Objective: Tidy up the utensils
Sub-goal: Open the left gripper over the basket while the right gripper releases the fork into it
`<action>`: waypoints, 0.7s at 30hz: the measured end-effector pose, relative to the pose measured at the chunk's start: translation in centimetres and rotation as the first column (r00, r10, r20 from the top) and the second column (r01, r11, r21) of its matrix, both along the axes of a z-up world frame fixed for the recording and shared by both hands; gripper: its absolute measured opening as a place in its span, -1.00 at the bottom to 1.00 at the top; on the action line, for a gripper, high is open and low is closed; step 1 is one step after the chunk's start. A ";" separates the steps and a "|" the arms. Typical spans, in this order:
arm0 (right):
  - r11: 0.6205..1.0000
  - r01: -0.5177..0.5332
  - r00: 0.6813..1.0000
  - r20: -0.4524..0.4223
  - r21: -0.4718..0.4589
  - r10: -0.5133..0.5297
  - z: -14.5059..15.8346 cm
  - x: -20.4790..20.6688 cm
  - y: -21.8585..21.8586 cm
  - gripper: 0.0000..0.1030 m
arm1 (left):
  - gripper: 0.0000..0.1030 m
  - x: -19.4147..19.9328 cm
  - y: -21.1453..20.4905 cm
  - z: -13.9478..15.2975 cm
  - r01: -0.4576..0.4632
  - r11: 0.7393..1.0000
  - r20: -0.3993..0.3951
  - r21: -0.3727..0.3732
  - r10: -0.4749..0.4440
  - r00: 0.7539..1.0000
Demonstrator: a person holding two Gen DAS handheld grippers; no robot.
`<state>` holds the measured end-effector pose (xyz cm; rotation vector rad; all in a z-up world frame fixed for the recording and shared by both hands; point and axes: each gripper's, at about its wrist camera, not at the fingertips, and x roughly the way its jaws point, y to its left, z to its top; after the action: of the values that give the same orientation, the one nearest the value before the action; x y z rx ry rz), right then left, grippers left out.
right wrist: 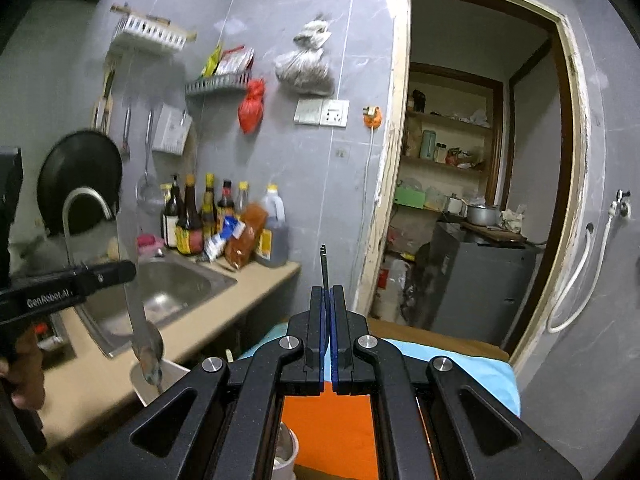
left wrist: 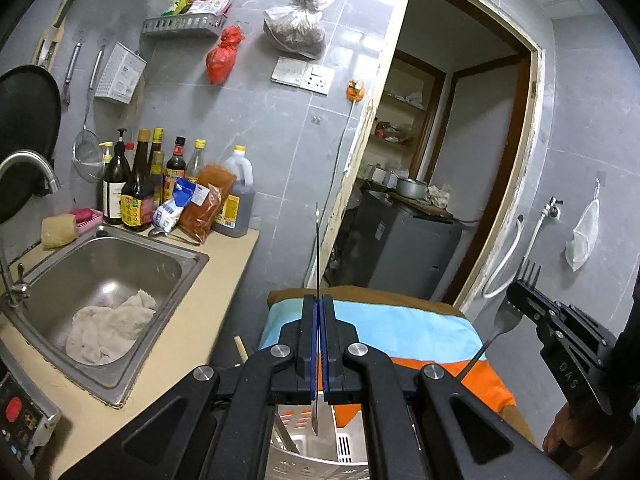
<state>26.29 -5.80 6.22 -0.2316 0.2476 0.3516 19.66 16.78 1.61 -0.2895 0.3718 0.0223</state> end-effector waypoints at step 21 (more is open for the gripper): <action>0.996 -0.033 0.987 -0.154 0.082 0.045 -2.1 2.0 -0.9 -0.66 | -0.94 0.8 -0.5 -2.4 0.037 0.999 -0.090 -0.029 -0.039 0.995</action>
<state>28.32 -6.71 4.16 -0.1312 0.3829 0.4184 20.47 16.29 -0.81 -0.3087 0.4680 -0.0069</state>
